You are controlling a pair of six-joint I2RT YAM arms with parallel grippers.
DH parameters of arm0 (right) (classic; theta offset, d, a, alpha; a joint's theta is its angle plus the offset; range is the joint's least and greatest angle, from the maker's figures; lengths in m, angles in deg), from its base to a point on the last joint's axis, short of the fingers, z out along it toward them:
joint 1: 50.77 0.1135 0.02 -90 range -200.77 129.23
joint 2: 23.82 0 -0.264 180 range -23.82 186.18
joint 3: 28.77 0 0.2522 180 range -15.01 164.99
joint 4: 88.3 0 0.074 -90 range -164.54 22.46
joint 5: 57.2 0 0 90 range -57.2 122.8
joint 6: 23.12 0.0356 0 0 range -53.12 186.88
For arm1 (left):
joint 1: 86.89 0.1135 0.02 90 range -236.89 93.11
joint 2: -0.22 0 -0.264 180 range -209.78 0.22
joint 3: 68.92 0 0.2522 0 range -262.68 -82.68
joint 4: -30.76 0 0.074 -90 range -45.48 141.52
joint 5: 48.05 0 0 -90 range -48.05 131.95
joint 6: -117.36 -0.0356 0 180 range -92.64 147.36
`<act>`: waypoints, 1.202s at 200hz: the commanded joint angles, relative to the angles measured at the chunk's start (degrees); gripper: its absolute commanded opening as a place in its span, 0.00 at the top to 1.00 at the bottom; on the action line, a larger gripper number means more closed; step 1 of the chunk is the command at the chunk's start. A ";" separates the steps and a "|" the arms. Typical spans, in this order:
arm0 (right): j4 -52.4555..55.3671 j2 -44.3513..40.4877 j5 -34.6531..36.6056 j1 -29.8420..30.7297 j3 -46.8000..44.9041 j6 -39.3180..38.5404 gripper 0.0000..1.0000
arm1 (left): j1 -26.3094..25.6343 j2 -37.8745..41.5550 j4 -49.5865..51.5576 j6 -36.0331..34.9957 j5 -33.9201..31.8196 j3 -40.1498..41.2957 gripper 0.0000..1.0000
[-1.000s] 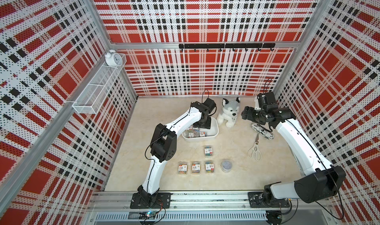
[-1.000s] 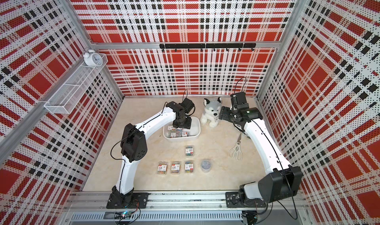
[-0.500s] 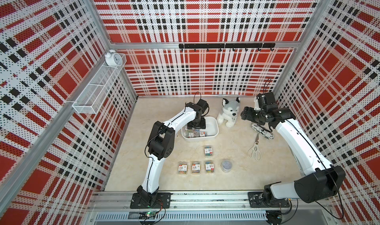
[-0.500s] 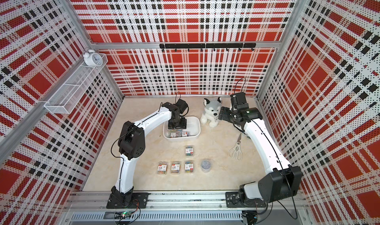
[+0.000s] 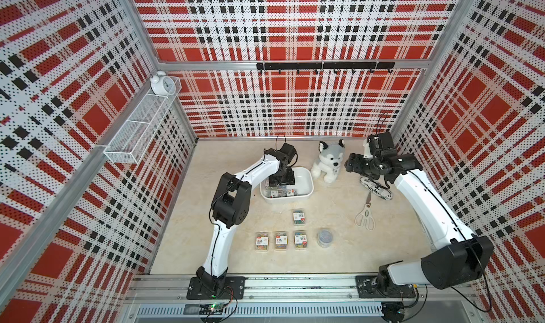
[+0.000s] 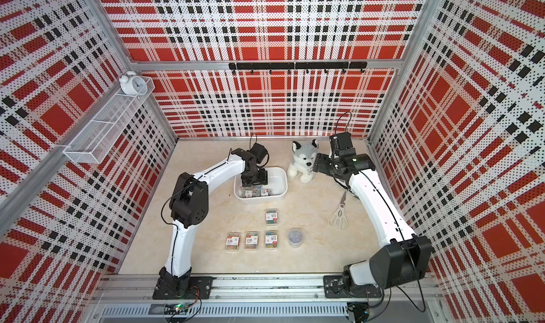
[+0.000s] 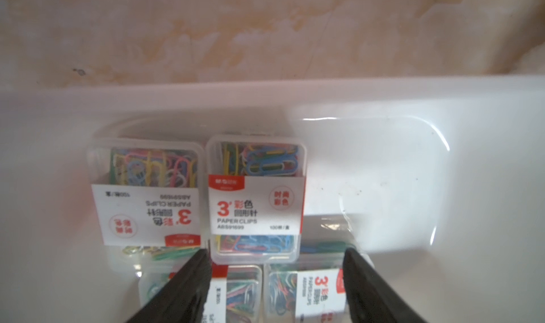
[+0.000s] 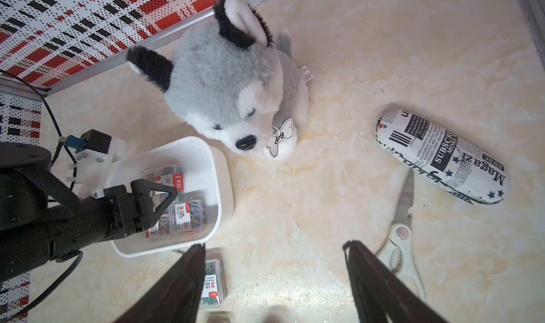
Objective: Take the paper clips out of the storage box
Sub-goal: Pick up the boxed paper clips from the storage box.
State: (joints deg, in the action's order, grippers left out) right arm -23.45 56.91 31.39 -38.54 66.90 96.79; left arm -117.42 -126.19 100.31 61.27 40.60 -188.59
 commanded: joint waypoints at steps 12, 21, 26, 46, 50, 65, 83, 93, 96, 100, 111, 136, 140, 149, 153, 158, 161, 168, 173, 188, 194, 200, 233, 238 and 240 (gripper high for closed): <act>-0.38 0.78 -0.35 -0.10 2.00 0.25 0.20 | 0.64 -1.03 -0.42 0.17 -0.55 1.01 0.27; -0.46 0.99 -0.43 -0.14 2.11 0.24 0.20 | 0.60 -1.35 -0.42 0.02 -0.46 0.75 0.27; -0.48 1.08 -0.51 -0.15 2.17 0.24 0.20 | 0.60 -1.52 -0.43 -0.10 -0.28 0.51 0.27; -0.55 1.44 -0.61 -0.10 2.42 0.29 0.20 | 0.46 -2.32 -0.42 -0.37 0.27 -0.38 0.28; -0.56 1.45 -0.61 -0.10 2.46 0.30 0.20 | 0.43 -2.47 -0.46 -0.45 0.33 -0.51 0.28; -0.64 1.54 -0.61 -0.10 2.37 0.32 0.20 | 0.38 -2.96 -0.38 -0.60 0.64 -1.04 0.28; -0.86 1.45 -0.52 -0.10 2.15 0.41 0.20 | 0.35 -3.23 -0.16 -0.86 0.64 -1.23 0.29; -0.93 1.36 -0.44 -0.12 1.97 0.58 0.20 | 0.38 -3.40 -0.09 -1.03 0.64 -1.26 0.29; -0.98 1.28 -0.50 -0.10 1.93 0.59 0.20 | 0.38 -3.40 -0.07 -1.08 0.64 -1.31 0.29; -0.99 1.27 -0.52 -0.10 1.93 0.59 0.20 | 0.30 -3.40 -0.07 -1.06 0.64 -1.36 0.29; -0.99 1.19 -0.52 -0.10 1.77 0.61 0.20 | 0.29 -3.49 -0.07 -1.12 0.50 -1.58 0.29; -1.06 1.06 -0.44 -0.10 1.62 0.67 0.20 | 0.29 -4.23 0.06 -1.13 0.64 -2.15 0.29; -1.20 1.08 -0.44 -0.10 1.67 0.67 0.20 | 0.29 -4.32 0.11 -1.21 0.67 -2.32 0.29; -1.17 1.07 -0.52 -0.10 1.67 0.68 0.20 | 0.18 -4.49 0.20 -1.30 0.66 -2.61 0.28; -1.17 1.12 -0.52 -0.10 1.67 0.67 0.20 | 0.16 -4.58 0.20 -1.25 0.69 -2.71 0.28; -1.17 1.11 -0.52 -0.10 1.61 0.67 0.20 | 0.09 -4.71 0.21 -1.38 0.73 -2.81 0.28; -1.26 1.07 -0.52 -0.10 1.67 0.67 0.20 | 0.11 -4.74 0.21 -1.39 0.73 -2.86 0.28; -1.26 1.09 -0.52 -0.10 1.60 0.67 0.20 | -0.03 -4.85 0.28 -1.39 0.73 -2.90 0.28; -1.26 1.07 -0.52 -0.09 1.59 0.70 0.20 | -0.02 -4.90 0.24 -1.38 0.82 -2.90 0.28; -1.26 1.05 -0.52 -0.12 1.56 0.69 0.20 | -0.15 -5.05 0.28 -1.53 0.90 -3.03 0.28; -1.30 0.97 -0.52 -0.10 1.50 0.67 0.20 | -0.26 -5.16 0.28 -1.57 0.99 -3.08 0.28; -1.34 0.94 -0.52 -0.10 1.42 0.75 0.20 | -0.24 -5.24 0.28 -1.57 1.10 -3.16 0.28; -1.52 0.48 -0.70 -0.10 0.75 0.94 0.20 | -0.68 -5.67 0.36 -1.57 1.00 -3.33 0.28; -1.52 0.37 -0.63 -0.10 0.67 0.94 0.20 | -0.76 -5.67 0.37 -1.56 0.87 -3.42 0.28; -1.52 0.39 -0.62 -0.10 0.70 0.94 0.20 | -0.77 -5.73 0.37 -1.56 0.83 -3.47 0.28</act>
State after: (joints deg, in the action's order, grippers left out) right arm -23.87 57.87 31.02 -38.54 67.95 97.25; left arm -117.70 -130.99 100.29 60.29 41.67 -190.92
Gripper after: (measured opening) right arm 0.798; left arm 0.718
